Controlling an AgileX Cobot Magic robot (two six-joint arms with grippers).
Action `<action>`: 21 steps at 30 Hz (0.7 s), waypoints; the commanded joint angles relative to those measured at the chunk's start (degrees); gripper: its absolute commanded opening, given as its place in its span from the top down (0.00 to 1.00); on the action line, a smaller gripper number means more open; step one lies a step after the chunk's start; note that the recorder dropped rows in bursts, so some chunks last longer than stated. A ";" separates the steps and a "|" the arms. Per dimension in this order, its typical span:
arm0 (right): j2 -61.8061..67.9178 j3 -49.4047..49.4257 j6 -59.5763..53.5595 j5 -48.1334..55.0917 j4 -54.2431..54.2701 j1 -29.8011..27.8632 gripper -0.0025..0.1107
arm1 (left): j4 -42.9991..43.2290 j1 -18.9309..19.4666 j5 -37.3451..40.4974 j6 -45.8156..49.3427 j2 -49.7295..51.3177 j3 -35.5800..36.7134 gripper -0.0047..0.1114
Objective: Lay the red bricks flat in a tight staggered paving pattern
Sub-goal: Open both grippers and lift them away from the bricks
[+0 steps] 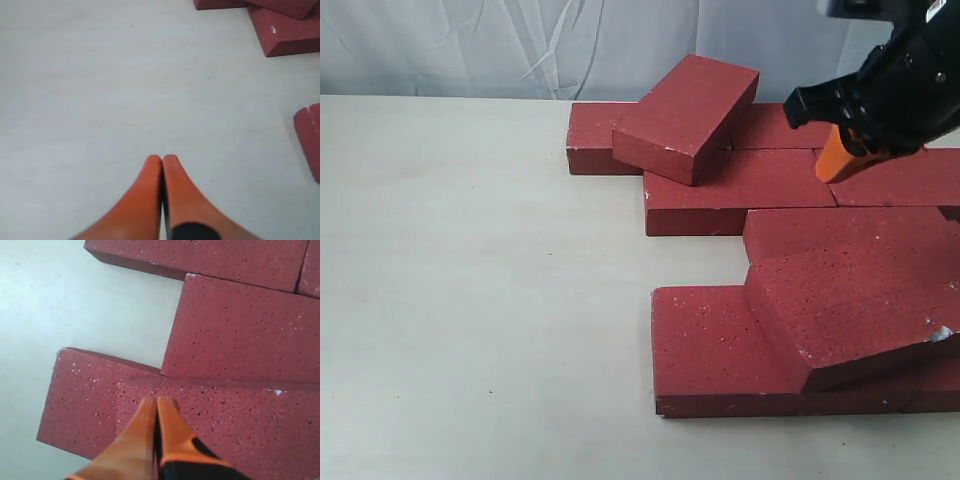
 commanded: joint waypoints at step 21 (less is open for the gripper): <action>-0.36 13.02 -0.82 -15.51 2.17 -13.33 0.98 | 1.00 0.04 2.24 -1.42 -1.16 0.22 0.96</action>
